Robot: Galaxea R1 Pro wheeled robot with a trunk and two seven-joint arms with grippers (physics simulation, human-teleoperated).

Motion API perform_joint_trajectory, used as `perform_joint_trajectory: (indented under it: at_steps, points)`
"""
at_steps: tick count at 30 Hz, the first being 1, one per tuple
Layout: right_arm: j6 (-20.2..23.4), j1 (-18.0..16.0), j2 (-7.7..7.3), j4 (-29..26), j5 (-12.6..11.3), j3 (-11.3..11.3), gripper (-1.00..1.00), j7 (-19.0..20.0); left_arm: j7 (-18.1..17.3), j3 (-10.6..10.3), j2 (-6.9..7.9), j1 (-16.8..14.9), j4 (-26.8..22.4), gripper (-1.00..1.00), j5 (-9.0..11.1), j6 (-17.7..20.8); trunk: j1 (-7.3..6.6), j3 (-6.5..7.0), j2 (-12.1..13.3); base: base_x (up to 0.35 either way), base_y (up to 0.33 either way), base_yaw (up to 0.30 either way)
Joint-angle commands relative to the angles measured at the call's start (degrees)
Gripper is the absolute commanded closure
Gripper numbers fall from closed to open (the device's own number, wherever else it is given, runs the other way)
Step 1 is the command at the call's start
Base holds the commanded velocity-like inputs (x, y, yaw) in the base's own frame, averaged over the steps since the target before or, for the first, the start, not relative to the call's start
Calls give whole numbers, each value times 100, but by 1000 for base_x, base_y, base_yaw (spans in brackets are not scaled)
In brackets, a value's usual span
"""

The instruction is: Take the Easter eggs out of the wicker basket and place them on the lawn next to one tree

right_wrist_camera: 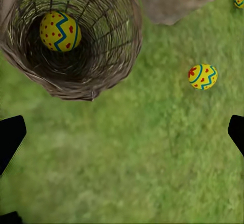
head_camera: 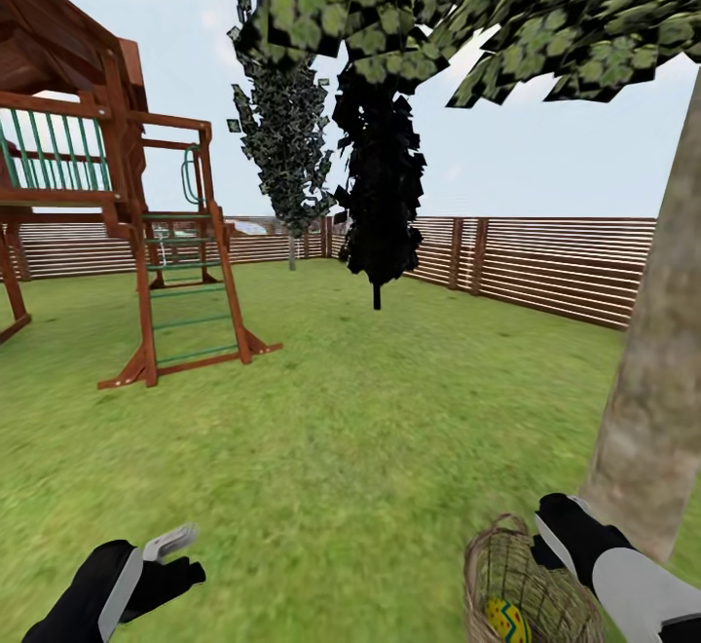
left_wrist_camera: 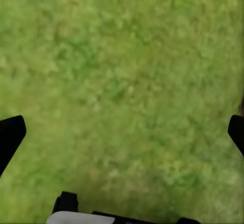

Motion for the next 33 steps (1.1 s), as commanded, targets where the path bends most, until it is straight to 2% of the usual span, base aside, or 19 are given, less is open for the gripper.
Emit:
perform_joint_trajectory:
  at_steps: [1,14,23,33]
  points:
    - [27,-3,-3,-11,-48,35,-100,-31,-21,14,-2,-4,-5,-100,-3,28,4,-9,-5,347,0,0]
    - [27,-3,-8,-11,-48,33,-100,-35,-21,14,-10,-4,-5,-100,0,27,4,-9,-5,328,0,0]
    - [27,-3,-9,-11,-48,40,-100,-32,-13,14,-89,-4,-6,-100,-5,27,4,-9,-5,29,0,0]
    - [27,-3,-3,-11,-48,37,-100,-33,-12,14,-92,-4,-7,-100,-2,26,4,-9,-5,0,0,0]
